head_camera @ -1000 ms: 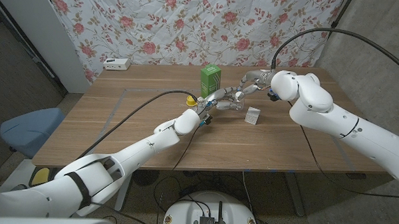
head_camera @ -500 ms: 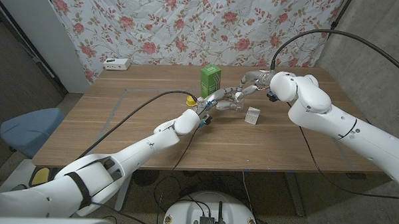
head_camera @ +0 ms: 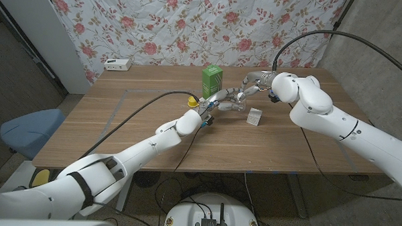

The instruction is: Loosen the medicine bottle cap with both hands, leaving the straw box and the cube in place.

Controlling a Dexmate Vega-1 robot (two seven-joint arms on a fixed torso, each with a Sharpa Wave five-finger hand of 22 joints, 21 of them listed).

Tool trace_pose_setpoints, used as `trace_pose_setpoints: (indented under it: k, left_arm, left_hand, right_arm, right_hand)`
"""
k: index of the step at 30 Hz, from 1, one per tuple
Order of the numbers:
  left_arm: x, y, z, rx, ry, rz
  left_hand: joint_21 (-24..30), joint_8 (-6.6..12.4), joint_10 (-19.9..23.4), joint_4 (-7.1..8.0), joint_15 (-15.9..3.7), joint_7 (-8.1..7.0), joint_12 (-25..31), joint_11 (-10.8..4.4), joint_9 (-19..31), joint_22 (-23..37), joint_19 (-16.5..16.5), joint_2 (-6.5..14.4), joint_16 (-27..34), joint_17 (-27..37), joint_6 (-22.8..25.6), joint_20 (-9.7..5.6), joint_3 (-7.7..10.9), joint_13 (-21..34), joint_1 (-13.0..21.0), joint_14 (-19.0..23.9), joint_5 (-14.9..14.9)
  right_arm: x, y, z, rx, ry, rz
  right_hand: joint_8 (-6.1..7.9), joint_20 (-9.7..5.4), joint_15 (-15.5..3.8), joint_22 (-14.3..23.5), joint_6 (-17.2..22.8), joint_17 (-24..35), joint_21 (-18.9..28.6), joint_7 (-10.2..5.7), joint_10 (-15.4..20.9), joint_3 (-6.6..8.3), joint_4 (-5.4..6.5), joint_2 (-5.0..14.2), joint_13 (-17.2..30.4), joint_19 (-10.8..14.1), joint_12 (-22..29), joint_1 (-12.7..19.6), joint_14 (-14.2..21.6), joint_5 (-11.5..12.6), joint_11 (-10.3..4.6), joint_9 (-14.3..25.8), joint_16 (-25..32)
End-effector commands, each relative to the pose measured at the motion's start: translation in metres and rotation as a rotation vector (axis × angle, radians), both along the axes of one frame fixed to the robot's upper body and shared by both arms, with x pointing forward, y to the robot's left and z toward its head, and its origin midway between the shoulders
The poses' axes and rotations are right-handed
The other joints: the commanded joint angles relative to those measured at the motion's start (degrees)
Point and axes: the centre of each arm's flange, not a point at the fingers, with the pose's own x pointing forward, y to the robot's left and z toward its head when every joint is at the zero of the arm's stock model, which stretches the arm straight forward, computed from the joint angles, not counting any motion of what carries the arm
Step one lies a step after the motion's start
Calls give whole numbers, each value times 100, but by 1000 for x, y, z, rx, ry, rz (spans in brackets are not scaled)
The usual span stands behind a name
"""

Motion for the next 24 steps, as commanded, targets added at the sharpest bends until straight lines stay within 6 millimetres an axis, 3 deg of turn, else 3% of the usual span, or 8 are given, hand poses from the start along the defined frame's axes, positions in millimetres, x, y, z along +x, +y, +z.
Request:
trace_pose_setpoints:
  k: [1,24]
  left_arm:
    - [0,-3,2,3,-2,-14]
    - [-1,-3,0,0,-3,-11]
  left_hand:
    - [-6,-2,251,6,-505,-43,19,-196,18,19,-13,20,2,9,9,-29,52,13,-18,62,33]
    - [2,-2,265,-7,-517,-58,15,-204,17,18,-17,19,2,9,21,-72,105,13,-23,91,37]
  right_arm:
    - [6,0,-2,9,0,-3]
    - [9,-2,-5,16,-6,-14]
  right_hand:
    - [43,-11,4,23,96,29,60,3,61,56,-2,14,26,49,38,38,42,-6,-6,36,22]
    - [173,-60,-32,24,321,29,69,-48,201,150,-5,69,26,150,47,165,155,-66,-36,68,35]
